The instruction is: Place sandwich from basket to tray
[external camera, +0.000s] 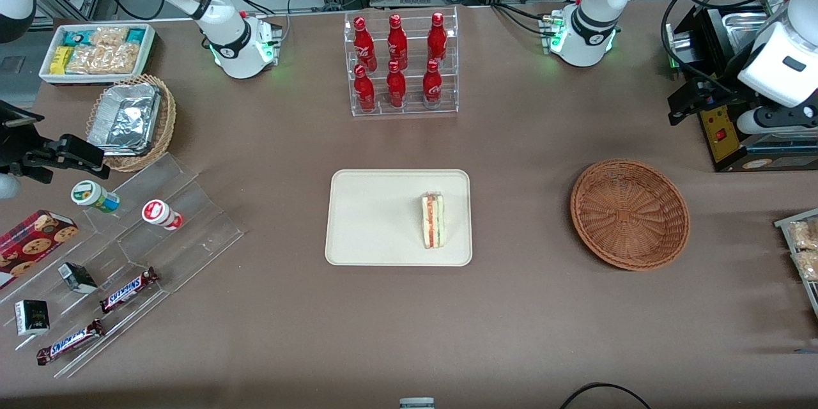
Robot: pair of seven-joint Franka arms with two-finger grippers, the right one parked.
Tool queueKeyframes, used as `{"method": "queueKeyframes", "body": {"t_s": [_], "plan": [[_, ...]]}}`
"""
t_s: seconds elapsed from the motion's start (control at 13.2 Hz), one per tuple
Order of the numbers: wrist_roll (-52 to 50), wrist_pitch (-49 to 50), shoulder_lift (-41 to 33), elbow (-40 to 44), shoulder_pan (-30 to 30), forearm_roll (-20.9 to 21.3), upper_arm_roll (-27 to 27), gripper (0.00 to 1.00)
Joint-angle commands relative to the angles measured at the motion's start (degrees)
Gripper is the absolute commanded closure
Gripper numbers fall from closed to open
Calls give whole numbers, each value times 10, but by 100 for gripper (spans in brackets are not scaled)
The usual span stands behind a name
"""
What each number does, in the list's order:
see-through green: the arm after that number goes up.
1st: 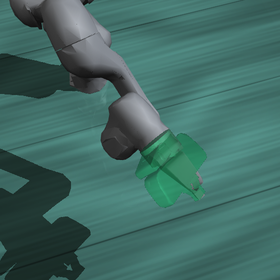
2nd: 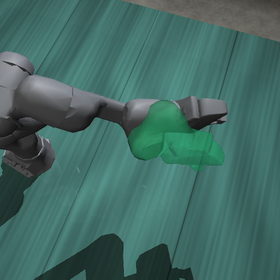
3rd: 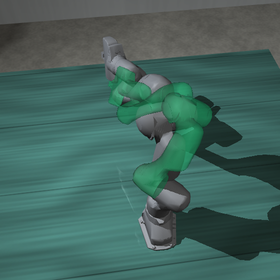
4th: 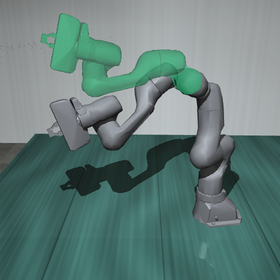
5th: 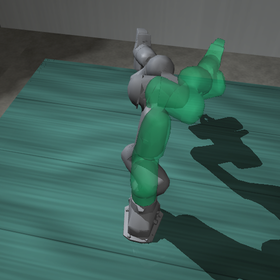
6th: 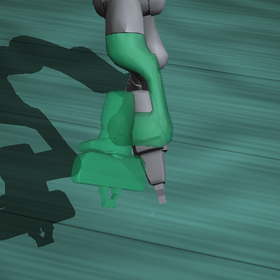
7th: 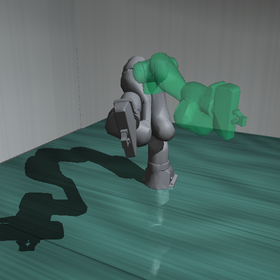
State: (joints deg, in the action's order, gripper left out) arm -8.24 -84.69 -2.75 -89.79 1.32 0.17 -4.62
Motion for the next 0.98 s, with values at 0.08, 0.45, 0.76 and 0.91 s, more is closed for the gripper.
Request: {"method": "queueKeyframes", "body": {"t_s": [0.08, 0.45, 0.76, 0.91], "plan": [[10, 25, 8, 23, 15, 4, 6, 0], [10, 44, 6, 34, 18, 1, 15, 0], [6, 38, 19, 30, 18, -3, 14, 0], [6, 37, 22, 30, 18, -3, 14, 0]]}}
